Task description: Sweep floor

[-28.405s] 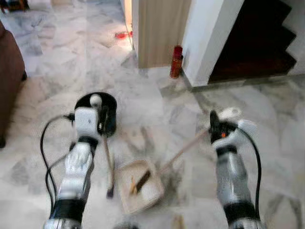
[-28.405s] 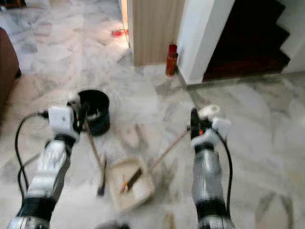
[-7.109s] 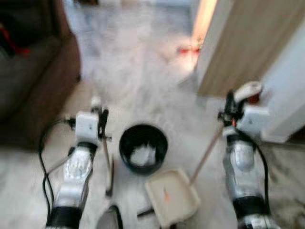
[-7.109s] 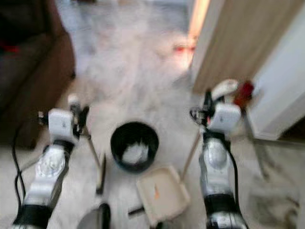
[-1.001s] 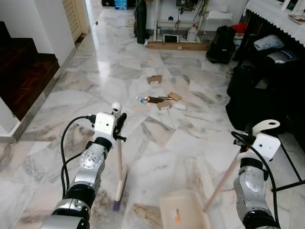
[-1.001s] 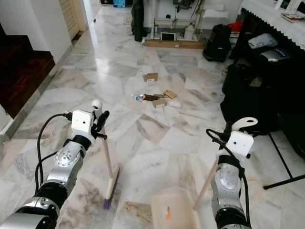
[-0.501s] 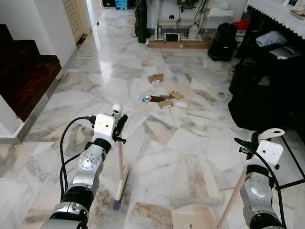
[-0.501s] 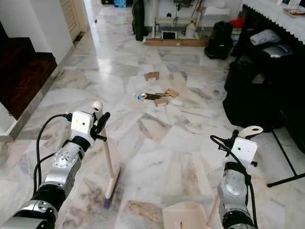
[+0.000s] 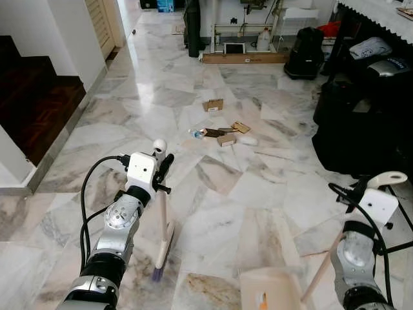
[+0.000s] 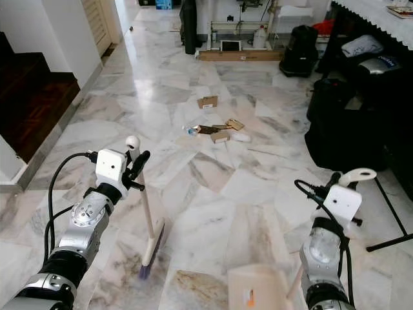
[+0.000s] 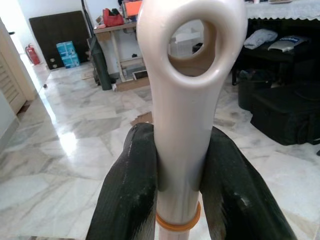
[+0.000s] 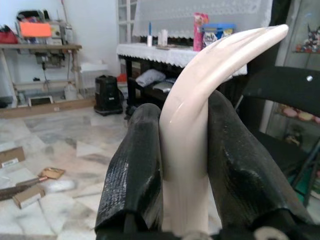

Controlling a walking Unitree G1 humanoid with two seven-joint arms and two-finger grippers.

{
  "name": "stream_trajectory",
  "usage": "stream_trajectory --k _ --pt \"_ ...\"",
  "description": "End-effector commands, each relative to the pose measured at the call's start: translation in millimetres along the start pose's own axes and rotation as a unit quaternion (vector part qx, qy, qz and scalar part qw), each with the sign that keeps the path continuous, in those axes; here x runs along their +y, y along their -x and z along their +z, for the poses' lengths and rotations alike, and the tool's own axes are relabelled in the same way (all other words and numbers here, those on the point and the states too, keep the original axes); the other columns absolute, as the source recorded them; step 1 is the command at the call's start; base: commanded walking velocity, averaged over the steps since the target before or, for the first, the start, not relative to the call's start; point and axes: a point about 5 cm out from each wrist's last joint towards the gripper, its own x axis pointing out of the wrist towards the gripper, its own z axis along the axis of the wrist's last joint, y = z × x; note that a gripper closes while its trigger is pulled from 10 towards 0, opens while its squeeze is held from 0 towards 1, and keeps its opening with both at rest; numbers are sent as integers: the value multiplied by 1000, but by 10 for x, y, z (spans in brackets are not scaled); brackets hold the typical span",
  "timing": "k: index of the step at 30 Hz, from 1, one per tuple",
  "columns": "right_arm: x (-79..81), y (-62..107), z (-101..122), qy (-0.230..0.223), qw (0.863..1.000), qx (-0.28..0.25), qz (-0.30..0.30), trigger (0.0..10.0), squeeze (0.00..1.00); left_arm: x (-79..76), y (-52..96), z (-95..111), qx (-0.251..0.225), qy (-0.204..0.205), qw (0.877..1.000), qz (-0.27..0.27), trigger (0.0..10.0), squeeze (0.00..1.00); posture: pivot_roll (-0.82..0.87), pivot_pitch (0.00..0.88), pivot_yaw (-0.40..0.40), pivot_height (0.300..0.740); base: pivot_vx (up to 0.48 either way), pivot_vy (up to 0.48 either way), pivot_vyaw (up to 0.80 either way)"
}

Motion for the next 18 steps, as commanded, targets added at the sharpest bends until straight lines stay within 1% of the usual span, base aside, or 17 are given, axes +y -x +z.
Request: stream_trajectory --k 1,8,9,10,12,13,14,15,16,17,18 --pt "40 -12 49 -5 1000 -16 2 10000 0 64 -4 93 -17 -14 1000 -1 10000 0 176 33 42 740 0 0 0" --pt "83 137 -54 -3 1000 -2 6 10000 0 101 58 104 -15 -22 1000 -6 10000 0 190 68 67 740 0 0 0" --pt "84 157 -68 -3 1000 0 5 10000 71 105 65 102 -14 -23 1000 -7 10000 0 191 69 69 740 0 0 0" --pt "87 179 -79 -3 1000 0 5 10000 196 116 72 110 -15 -24 1000 -7 10000 0 193 79 74 740 0 0 0" --pt "90 223 -115 -6 1000 8 5 10000 957 114 83 113 -14 -26 1000 -11 10000 0 196 91 78 740 0 0 0" --pt "91 253 -136 -7 1000 12 5 10000 1000 111 92 115 -13 -27 999 -13 10000 0 198 96 81 740 0 0 0" --pt "93 288 -161 -8 1000 17 4 10000 1000 106 103 118 -13 -28 999 -16 10000 0 202 107 84 740 0 0 0" --pt "93 288 -161 -8 1000 17 4 10000 1000 106 103 118 -13 -28 999 -16 10000 0 202 107 84 740 0 0 0" --pt "102 362 -210 -7 1000 27 5 10000 1000 100 135 124 -12 -30 999 -20 10000 0 207 123 90 740 0 0 0" --pt "104 392 -231 -7 999 31 6 10000 1000 97 151 124 -11 -30 999 -21 10000 0 210 125 91 740 0 0 0" --pt "104 392 -231 -7 999 31 6 10000 1000 97 151 124 -11 -30 999 -21 10000 0 210 125 91 740 0 0 0"
